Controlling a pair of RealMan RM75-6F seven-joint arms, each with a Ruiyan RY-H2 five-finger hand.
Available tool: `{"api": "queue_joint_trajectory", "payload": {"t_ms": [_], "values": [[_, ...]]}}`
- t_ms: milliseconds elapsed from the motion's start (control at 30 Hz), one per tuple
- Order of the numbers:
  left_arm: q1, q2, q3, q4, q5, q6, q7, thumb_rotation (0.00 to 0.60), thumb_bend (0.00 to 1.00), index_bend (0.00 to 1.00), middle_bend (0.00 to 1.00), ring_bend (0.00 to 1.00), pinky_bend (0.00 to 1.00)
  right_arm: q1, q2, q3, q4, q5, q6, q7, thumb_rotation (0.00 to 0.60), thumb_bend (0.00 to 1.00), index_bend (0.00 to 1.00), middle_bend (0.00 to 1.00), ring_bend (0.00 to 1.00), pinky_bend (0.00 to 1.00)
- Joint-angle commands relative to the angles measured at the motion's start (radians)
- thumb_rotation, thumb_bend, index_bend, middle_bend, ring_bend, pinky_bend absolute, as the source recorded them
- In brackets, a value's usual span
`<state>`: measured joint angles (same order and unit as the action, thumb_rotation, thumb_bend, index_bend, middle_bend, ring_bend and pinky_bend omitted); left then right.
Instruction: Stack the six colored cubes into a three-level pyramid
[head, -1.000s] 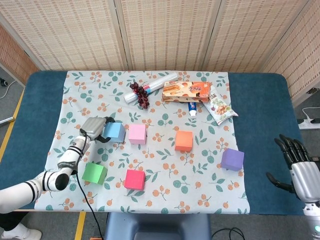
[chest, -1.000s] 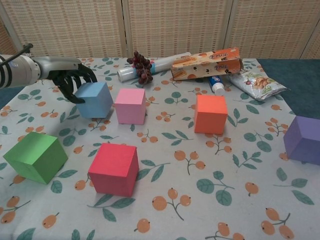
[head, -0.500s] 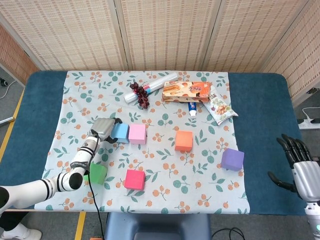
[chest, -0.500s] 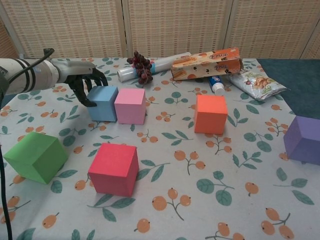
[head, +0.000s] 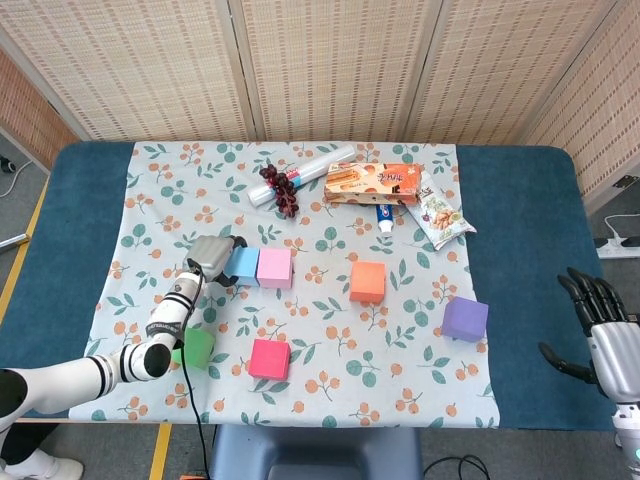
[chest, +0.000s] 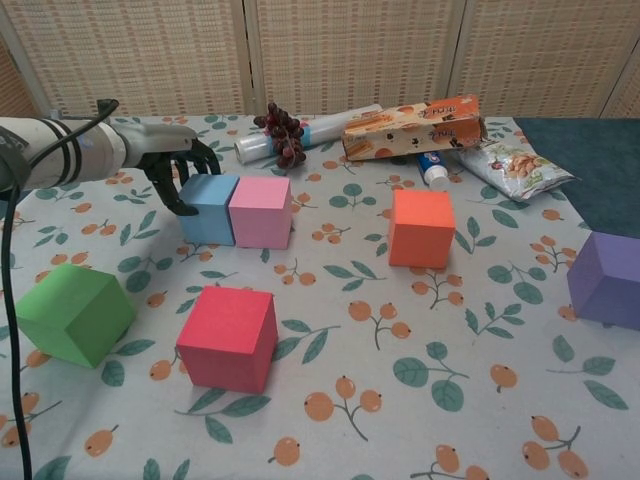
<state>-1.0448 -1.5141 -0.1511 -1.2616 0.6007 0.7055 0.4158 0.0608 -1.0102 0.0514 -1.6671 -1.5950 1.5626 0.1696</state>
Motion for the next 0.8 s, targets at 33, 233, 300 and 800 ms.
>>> {"api": "queue_joint_trajectory", "payload": {"t_ms": [33, 233, 300, 800], "values": [[-0.003, -0.002, 0.001, 0.003, -0.003, 0.0, 0.003, 0.6, 0.33, 0.31, 0.38, 0.32, 0.34, -0.001, 0.0, 0.0, 0.0, 0.0, 0.001, 0.0, 0.6, 0.15, 0.0, 0.0, 0.0, 0.0], [-0.013, -0.007, 0.003, 0.011, -0.013, -0.006, 0.011, 0.6, 0.33, 0.31, 0.37, 0.32, 0.35, -0.005, -0.001, 0.002, 0.004, 0.006, 0.004, 0.005, 0.6, 0.15, 0.0, 0.0, 0.0, 0.0], [-0.017, -0.008, 0.006, 0.012, -0.014, -0.009, 0.015, 0.6, 0.33, 0.31, 0.37, 0.32, 0.34, -0.005, -0.002, 0.003, 0.005, 0.007, 0.004, 0.005, 0.6, 0.15, 0.0, 0.0, 0.0, 0.0], [-0.023, -0.004, 0.014, 0.008, -0.032, -0.011, 0.015, 0.6, 0.33, 0.3, 0.36, 0.32, 0.34, -0.006, -0.001, 0.004, 0.007, 0.009, 0.002, 0.008, 0.6, 0.15, 0.0, 0.0, 0.0, 0.0]]}}
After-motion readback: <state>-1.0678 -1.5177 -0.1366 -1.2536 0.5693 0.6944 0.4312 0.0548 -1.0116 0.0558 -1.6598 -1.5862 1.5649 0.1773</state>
